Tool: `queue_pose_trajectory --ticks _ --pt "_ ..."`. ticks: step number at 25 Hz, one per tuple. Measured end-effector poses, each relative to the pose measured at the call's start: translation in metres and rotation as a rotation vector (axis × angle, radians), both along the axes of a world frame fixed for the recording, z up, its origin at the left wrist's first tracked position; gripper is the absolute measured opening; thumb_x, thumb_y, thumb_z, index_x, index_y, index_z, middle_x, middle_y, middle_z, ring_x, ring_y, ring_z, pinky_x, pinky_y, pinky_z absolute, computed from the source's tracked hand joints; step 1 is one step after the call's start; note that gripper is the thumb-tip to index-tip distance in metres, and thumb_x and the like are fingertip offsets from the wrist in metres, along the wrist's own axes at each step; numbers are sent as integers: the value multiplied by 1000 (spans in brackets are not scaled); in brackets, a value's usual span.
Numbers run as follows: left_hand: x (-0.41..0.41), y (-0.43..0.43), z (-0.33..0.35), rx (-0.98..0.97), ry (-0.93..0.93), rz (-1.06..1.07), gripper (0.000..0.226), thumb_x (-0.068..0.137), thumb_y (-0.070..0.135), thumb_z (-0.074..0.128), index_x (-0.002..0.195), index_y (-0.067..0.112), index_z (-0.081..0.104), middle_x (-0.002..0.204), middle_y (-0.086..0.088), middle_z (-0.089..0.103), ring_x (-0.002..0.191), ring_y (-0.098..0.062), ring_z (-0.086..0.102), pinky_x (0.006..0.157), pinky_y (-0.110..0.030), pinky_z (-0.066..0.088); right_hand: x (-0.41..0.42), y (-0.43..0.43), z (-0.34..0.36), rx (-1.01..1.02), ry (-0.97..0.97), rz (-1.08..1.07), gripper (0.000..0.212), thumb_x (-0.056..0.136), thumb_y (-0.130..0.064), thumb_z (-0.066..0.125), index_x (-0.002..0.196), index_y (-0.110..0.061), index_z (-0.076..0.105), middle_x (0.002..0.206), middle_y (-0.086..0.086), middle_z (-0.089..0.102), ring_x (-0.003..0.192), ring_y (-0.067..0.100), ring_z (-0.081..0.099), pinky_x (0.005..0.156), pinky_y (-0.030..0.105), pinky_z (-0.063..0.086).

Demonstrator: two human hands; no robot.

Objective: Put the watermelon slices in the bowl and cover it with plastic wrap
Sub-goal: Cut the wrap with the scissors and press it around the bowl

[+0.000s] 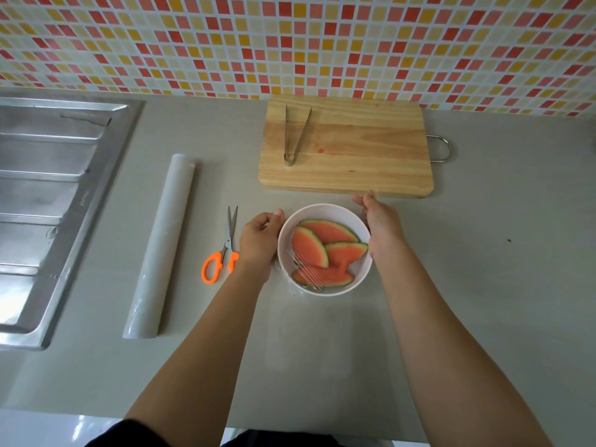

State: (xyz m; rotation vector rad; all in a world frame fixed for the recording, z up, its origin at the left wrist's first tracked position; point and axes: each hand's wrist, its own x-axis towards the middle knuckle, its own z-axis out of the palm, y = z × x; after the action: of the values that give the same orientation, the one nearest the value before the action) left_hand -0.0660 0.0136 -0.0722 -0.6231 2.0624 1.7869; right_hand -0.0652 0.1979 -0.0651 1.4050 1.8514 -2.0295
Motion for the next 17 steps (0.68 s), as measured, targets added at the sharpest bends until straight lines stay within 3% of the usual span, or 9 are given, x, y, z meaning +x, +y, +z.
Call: queue_pose_trajectory --ticks 2,5,6,9,13,17 --pt "1 -1 -2 115 -77 23 28 89 34 63 67 16 65 56 1 62 46 -13 55 44 -20 43 0 0 -3 26 -34 17 37 94 -38 45 67 -25 65 101 8 63 90 25 58 88 38 48" --pt "1 0 -1 226 -115 60 5 86 15 67 87 11 68 76 -5 69 64 -19 64 58 -26 54 -2 0 -6 92 -67 25 35 94 -34 45 67 -22 65 101 10 68 91 29 62 86 38 50" --pt "0 1 -1 233 -106 68 6 86 10 66 92 12 67 79 -6 69 66 -20 64 58 -27 55 -2 0 -8 127 -71 21 33 93 -32 47 70 -18 67 101 11 69 92 29 63 85 38 50" --pt "0 4 2 237 -82 98 13 86 5 62 88 17 67 77 -5 69 63 -19 64 51 -24 54 -1 -1 -11 246 -44 -32 20 85 -18 57 96 -6 68 107 14 69 98 29 64 85 34 48" --pt "3 5 2 154 -14 72 23 87 3 56 78 20 70 76 -7 67 60 -18 61 41 -18 45 1 -3 -6 247 -27 -121 46 77 -4 54 120 -18 56 109 6 64 85 19 61 75 27 47" --pt "4 1 -2 79 40 -16 15 87 10 62 87 21 72 87 -9 70 73 -22 64 55 -27 49 2 -3 -5 296 -38 -129 54 76 -1 47 127 -19 50 118 7 60 99 22 59 84 29 47"
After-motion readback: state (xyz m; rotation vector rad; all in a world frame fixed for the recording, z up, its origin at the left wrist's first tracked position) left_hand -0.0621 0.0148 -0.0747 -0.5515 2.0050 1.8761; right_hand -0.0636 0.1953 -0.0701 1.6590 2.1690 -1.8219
